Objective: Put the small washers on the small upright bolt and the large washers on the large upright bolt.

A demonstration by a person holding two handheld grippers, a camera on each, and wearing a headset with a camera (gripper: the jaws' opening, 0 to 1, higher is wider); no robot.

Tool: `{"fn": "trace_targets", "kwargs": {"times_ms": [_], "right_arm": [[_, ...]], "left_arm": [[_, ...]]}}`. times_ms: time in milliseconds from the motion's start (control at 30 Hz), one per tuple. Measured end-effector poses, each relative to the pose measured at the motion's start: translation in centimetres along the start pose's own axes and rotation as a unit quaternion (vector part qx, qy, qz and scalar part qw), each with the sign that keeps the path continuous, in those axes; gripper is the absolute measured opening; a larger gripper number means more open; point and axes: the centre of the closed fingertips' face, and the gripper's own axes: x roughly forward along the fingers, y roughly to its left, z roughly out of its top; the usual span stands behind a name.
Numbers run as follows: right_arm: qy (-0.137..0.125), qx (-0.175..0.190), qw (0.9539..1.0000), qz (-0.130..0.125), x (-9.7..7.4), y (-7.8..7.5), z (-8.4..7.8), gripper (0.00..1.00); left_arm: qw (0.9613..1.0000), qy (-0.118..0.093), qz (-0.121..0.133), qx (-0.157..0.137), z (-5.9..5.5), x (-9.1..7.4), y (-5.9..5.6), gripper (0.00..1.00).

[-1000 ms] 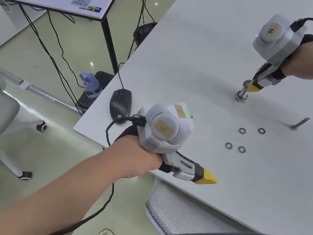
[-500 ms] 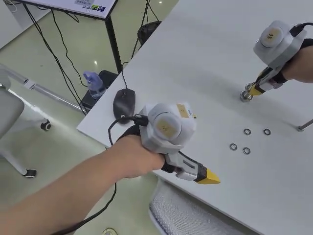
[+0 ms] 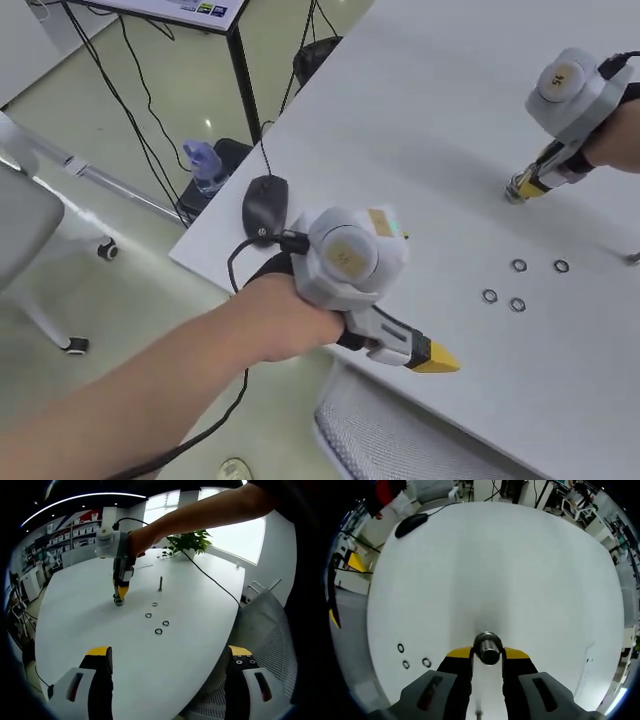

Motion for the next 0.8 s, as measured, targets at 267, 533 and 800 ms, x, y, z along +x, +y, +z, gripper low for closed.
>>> {"fn": "trace_targets", "kwargs": {"times_ms": [267,533,800], "right_arm": [[0.003,0.003,1.0000,0.000,0.7,0.2,-0.2,0.22],[0.006,0.003,1.0000,0.000,1.1,0.3,-0.2,0.22],[0.002,0.003,1.0000,0.000,1.4,0.5,-0.1,0.23]], "left_arm": [[1.0000,0.002,0.001,-0.001,-0.1,0.1,-0.2,0.94],[1.0000,0.001,0.005,0.000,0.1,0.0,-0.2,0.94],[1.0000,0.003,0.006,-0.003,-0.3,-0.1,-0.3,0.93]]}}
